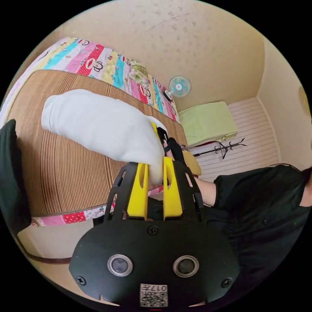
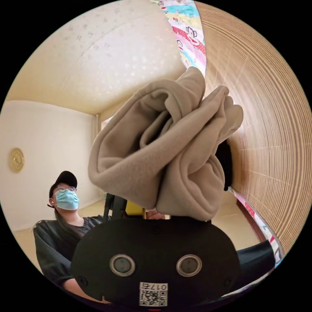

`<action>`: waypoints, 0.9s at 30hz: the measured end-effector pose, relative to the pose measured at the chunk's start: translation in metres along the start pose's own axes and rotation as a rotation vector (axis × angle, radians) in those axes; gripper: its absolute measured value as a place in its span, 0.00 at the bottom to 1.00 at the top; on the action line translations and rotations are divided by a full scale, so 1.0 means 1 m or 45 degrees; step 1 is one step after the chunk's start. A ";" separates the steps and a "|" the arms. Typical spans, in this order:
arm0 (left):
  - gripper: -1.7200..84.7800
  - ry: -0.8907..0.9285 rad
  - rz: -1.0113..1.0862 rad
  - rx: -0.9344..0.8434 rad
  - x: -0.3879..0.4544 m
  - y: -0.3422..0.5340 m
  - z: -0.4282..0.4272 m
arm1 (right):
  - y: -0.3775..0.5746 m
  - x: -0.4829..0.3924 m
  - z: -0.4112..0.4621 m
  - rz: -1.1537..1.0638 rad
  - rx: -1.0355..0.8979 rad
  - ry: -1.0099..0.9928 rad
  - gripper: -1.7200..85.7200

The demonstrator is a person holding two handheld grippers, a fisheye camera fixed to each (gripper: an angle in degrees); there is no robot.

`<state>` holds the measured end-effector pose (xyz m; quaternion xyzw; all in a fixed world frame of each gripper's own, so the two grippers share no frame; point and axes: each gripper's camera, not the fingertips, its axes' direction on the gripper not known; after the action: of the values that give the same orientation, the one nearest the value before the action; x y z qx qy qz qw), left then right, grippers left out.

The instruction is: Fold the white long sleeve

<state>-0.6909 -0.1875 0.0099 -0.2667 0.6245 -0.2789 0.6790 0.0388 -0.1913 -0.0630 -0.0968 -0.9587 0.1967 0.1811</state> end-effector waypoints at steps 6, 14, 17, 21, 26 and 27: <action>0.13 -0.372 -0.216 0.610 -0.050 0.129 -0.165 | -0.011 0.049 0.284 -0.098 -0.086 -0.102 0.17; 0.13 -0.841 -0.551 0.519 -0.088 0.291 -0.129 | 0.113 0.298 0.394 0.634 -0.267 0.382 0.12; 0.13 -0.843 -0.581 0.542 -0.098 0.314 -0.104 | 0.133 0.301 0.340 0.559 -0.458 0.512 0.10; 0.13 -0.733 -0.518 0.574 -0.123 0.301 -0.076 | 0.114 0.236 0.247 0.398 -0.574 0.873 0.09; 0.12 -0.690 -0.158 0.448 -0.124 0.209 -0.016 | 0.074 0.011 0.163 -0.245 -0.538 1.627 0.05; 0.12 -0.686 -0.108 0.423 -0.120 0.196 -0.007 | 0.075 -0.019 0.161 -0.336 -0.504 1.695 0.05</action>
<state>-0.6967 0.0359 -0.0460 -0.2422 0.3565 -0.3245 0.8420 0.0029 -0.1833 -0.2379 -0.1105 -0.6659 -0.1058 0.7302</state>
